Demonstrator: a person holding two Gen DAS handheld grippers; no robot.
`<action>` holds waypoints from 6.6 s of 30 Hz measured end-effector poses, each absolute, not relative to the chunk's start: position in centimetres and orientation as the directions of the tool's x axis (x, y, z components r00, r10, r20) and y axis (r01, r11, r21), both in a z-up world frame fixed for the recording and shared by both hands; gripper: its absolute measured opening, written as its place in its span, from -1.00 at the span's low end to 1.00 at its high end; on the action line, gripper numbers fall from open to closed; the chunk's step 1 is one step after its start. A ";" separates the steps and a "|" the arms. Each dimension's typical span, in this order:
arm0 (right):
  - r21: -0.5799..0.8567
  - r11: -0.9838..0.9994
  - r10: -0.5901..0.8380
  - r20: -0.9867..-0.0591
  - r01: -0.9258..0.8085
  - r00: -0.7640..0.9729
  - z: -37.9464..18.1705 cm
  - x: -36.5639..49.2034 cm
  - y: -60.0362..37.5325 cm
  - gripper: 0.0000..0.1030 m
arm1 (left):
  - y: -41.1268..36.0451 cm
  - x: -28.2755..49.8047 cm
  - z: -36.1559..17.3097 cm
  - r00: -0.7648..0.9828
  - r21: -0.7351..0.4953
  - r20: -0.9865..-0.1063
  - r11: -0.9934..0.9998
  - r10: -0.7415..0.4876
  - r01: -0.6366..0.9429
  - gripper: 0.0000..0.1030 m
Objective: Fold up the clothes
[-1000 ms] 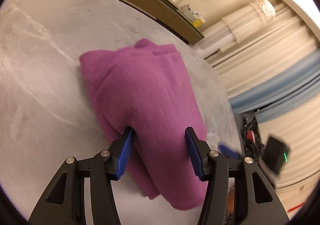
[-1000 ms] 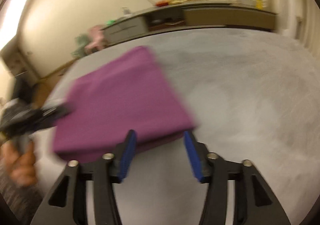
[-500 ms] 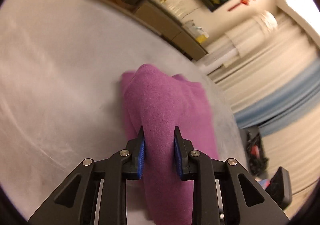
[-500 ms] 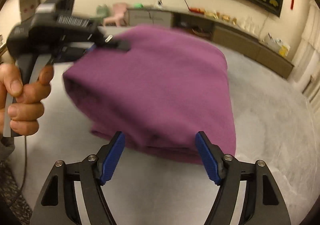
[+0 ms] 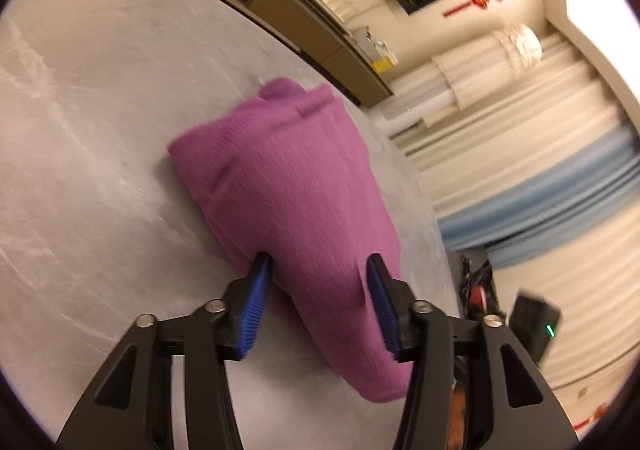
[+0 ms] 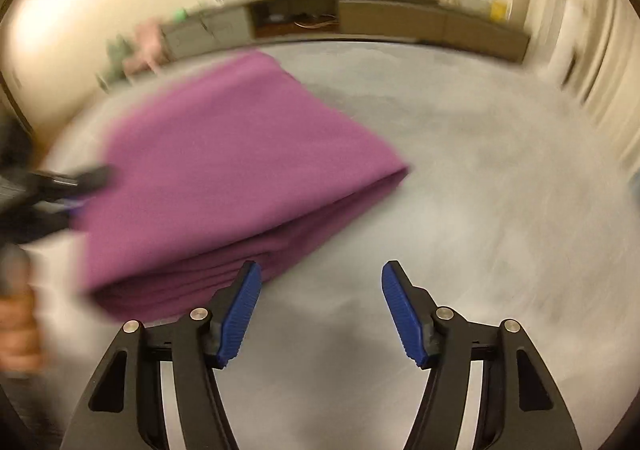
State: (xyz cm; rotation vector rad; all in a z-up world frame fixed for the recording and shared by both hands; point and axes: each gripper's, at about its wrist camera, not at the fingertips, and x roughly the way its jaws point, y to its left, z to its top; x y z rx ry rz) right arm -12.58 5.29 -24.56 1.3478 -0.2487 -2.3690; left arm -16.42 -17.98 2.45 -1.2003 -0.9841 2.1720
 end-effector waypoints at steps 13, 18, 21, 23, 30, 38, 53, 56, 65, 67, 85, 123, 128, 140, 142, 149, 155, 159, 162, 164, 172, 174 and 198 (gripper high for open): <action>0.880 -0.474 -0.856 -0.469 -0.033 -0.218 -30.0 -15.8 2.0 0.52 | -17.1 -19.1 2.9 -0.513 -0.763 -0.544 -0.645 0.664 -0.026 0.02; 0.905 -0.423 -0.885 -0.424 -0.047 -0.192 -28.3 -14.4 2.6 0.52 | -17.6 -19.7 3.1 -0.508 -0.804 -0.495 -0.593 0.705 -0.039 -0.08; 0.942 -0.331 -0.930 -0.335 -0.052 -0.155 -28.2 -13.0 2.1 0.55 | -18.0 -19.9 3.0 -0.512 -0.827 -0.464 -0.561 0.723 -0.043 -0.10; 0.952 -0.298 -0.941 -0.306 -0.076 -0.146 -29.2 -13.9 1.7 0.55 | -17.8 -20.0 3.0 -0.515 -0.828 -0.458 -0.558 0.725 -0.050 -0.12; 0.933 -0.336 -0.877 -0.360 -0.128 -0.318 -30.3 -19.6 6.6 -0.32 | -17.5 -19.5 5.7 -0.550 -0.848 -0.313 -0.489 0.774 -0.205 -0.50; 0.610 -0.761 -0.643 -0.667 0.220 -0.377 -24.2 -21.6 6.4 -0.66 | -19.1 -21.1 2.5 -0.603 -0.793 -0.442 -0.603 0.665 -0.083 -0.64; 0.452 -0.830 -0.548 -0.770 0.326 -0.327 -21.6 -20.4 9.2 -0.41 | -16.8 -26.4 0.1 -0.557 -0.694 -0.598 -0.720 0.576 0.000 -0.04; 0.348 -0.878 -0.454 -0.822 0.329 -0.343 -21.0 -21.1 11.9 -0.41 | -13.9 -24.5 0.3 -0.528 -0.670 -0.632 -0.743 0.567 0.003 -0.04; 0.278 -0.913 -0.370 -0.872 0.297 -0.320 -17.6 -18.5 25.8 -0.15 | -8.9 -15.9 2.3 -0.401 -0.708 -0.657 -0.706 0.638 0.036 -0.05; 0.323 -0.902 -0.412 -0.840 0.286 -0.354 -16.4 -16.3 29.1 0.09 | -10.1 -15.0 3.0 -0.458 -0.742 -0.616 -0.667 0.642 0.063 -0.03; 0.882 -0.467 -0.876 -0.454 0.055 -0.164 -20.3 -13.5 33.0 0.55 | -3.7 -14.7 2.4 -0.488 -0.840 -0.525 -0.515 0.697 0.169 0.41; 0.460 -0.806 -0.591 -0.660 0.373 -0.463 -12.3 -5.6 35.7 -0.33 | -4.7 -11.9 9.0 -0.521 -0.636 -0.566 -0.740 0.639 -0.217 -0.24; 0.394 -0.851 -0.517 -0.746 0.348 -0.419 -18.5 -7.1 32.7 -0.40 | -3.7 -16.0 1.7 -0.435 -0.544 -0.736 -0.836 0.519 -0.077 -0.20; 0.185 -0.884 -0.409 -0.749 0.429 -0.521 -13.1 -5.5 31.0 -0.39 | -2.4 -13.9 3.9 -0.510 -0.405 -0.751 -0.903 0.419 -0.146 0.01; 0.163 -0.888 -0.371 -0.806 0.430 -0.461 -16.4 -6.9 28.9 -0.39 | -2.8 -14.8 2.2 -0.502 -0.465 -0.737 -0.879 0.452 -0.108 0.06; 0.214 -0.864 -0.441 -0.760 0.456 -0.478 -12.5 -8.6 29.5 -0.32 | -3.1 -13.9 2.2 -0.491 -0.462 -0.731 -0.874 0.473 -0.154 0.07; 0.062 -0.856 -0.298 -0.870 0.514 -0.393 -17.7 -12.5 25.6 -0.29 | -3.7 -14.7 2.1 -0.451 -0.450 -0.741 -0.866 0.497 -0.216 0.07; 0.083 -0.875 -0.314 -0.847 0.476 -0.430 -14.5 -12.7 24.9 -0.26 | -4.7 -13.8 2.2 -0.453 -0.447 -0.725 -0.854 0.520 -0.266 0.07; 0.079 -0.818 -0.378 -0.821 0.570 -0.428 -12.1 -11.5 20.7 -0.26 | -5.2 -13.8 1.6 -0.459 -0.485 -0.703 -0.839 0.543 -0.249 0.08; 0.023 -0.766 -0.350 -0.853 0.642 -0.387 -13.4 -11.6 16.9 -0.26 | -5.5 -13.8 1.5 -0.447 -0.493 -0.709 -0.837 0.545 -0.239 0.08; -0.054 -0.730 -0.225 -0.922 0.681 -0.314 -14.6 -14.1 14.4 -0.22 | -6.9 -14.8 1.3 -0.430 -0.546 -0.696 -0.813 0.574 -0.202 0.08; -0.061 -0.768 -0.249 -0.889 0.638 -0.384 -11.9 -12.8 18.1 -0.21 | -7.3 -15.1 1.3 -0.425 -0.568 -0.690 -0.802 0.586 -0.183 0.08; 0.430 -0.871 -0.491 -0.786 0.238 -0.377 -18.6 -5.5 33.6 0.05 | -9.2 -14.4 1.1 -0.393 -0.601 -0.698 -0.788 0.598 -0.132 0.10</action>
